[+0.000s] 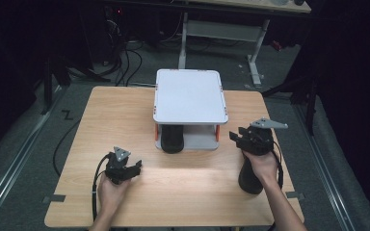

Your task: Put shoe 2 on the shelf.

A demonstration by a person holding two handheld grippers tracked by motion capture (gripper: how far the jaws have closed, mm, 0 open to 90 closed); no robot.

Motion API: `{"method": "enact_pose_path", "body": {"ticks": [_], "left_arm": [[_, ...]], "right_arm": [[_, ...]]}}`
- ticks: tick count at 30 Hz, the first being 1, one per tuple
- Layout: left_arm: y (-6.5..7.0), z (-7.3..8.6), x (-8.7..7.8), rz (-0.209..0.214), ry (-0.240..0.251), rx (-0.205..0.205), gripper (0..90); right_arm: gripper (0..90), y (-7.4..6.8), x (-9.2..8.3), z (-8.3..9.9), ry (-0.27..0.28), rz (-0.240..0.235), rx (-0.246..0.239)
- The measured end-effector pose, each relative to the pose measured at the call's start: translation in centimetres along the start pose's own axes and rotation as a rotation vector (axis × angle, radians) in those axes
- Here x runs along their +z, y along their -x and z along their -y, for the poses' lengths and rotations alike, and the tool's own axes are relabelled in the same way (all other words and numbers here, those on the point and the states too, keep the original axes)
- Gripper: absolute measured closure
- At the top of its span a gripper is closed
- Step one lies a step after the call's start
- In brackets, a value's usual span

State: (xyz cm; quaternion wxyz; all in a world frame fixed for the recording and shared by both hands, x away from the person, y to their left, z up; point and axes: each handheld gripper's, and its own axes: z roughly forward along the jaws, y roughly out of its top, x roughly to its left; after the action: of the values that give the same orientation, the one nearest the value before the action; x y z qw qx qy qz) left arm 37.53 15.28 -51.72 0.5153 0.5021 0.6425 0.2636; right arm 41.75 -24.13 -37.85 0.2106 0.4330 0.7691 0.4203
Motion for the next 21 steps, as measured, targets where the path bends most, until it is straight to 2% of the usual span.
{"method": "enact_pose_path", "body": {"ticks": [2, 3, 4, 5, 9, 12, 15, 18, 21], "left_arm": [[0.0, 0.0, -0.1, -0.001, 0.000, 0.001, 33.0], [0.0, 0.0, 0.0, -0.001, 0.000, 0.001, 33.0], [0.0, 0.0, 0.0, -0.001, 0.000, 0.001, 32.9], [0.0, 0.0, 0.0, 0.000, -0.002, -0.001, 32.6], [0.1, 0.0, 0.0, -0.002, -0.003, -0.006, 30.5], [0.2, 0.0, 0.1, -0.001, -0.007, -0.016, 27.9], [0.3, 0.1, 0.2, -0.001, -0.013, -0.005, 24.3], [0.4, 0.2, 0.2, 0.001, -0.020, 0.003, 22.4], [0.5, 0.2, 0.3, 0.000, -0.031, 0.002, 18.9]], "right_arm": [[53.4, -0.3, -1.1, 0.6, 0.017, 0.025, -0.020], [52.9, -0.7, -2.2, 1.0, 0.034, 0.035, -0.029], [52.9, -0.7, -2.2, 1.0, 0.034, 0.035, -0.029], [52.7, -1.0, -3.2, 1.5, 0.046, 0.040, -0.041], [52.8, -1.3, -4.6, 2.4, 0.056, 0.045, -0.046], [52.8, -1.5, -5.6, 3.6, 0.038, 0.053, -0.037], [53.0, -1.6, -6.7, 5.3, 0.013, 0.077, -0.025], [53.0, -1.7, -7.2, 6.0, -0.001, 0.093, -0.018], [52.7, -1.8, -7.6, 7.5, -0.040, 0.124, -0.031]]}}
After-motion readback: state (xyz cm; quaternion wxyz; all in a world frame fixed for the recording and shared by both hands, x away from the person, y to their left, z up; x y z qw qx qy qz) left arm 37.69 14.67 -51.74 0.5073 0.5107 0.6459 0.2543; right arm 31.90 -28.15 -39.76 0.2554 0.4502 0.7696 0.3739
